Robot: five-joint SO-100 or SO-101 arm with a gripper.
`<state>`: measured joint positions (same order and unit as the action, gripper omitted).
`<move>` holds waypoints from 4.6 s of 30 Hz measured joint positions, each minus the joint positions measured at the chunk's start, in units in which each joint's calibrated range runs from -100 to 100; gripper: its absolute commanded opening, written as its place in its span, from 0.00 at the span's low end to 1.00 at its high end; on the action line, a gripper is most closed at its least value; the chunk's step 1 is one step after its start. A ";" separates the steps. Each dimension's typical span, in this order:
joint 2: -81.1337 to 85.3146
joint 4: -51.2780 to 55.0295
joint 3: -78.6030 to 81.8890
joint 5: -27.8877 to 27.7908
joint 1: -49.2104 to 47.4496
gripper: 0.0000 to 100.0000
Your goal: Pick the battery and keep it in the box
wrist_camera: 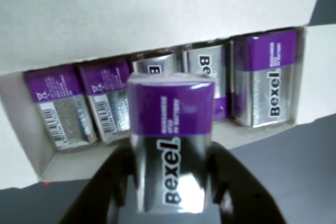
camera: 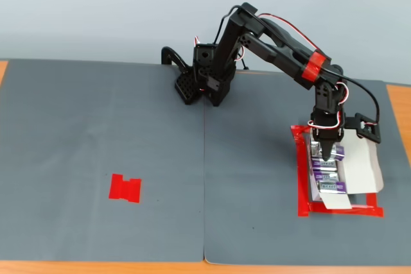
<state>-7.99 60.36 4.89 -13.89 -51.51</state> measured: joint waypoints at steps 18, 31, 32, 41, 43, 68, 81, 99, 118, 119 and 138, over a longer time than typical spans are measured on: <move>-1.87 -2.52 -0.09 0.00 0.00 0.02; -1.87 -3.04 -0.09 0.00 0.00 0.17; -1.87 -3.04 -0.09 0.00 0.00 0.19; -1.87 -3.04 -0.09 0.00 0.00 0.21; -1.87 -3.04 -0.09 0.00 0.00 0.21; 18.35 2.69 -0.09 6.15 8.55 0.02; 39.76 8.76 12.39 6.25 25.42 0.02; 70.86 6.68 47.60 6.30 44.66 0.02; 102.21 -3.04 83.34 6.30 48.49 0.02; 102.97 -3.04 84.51 6.30 48.34 0.02; 107.14 1.30 92.68 12.41 46.06 0.02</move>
<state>99.15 61.67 97.58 -1.49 -5.45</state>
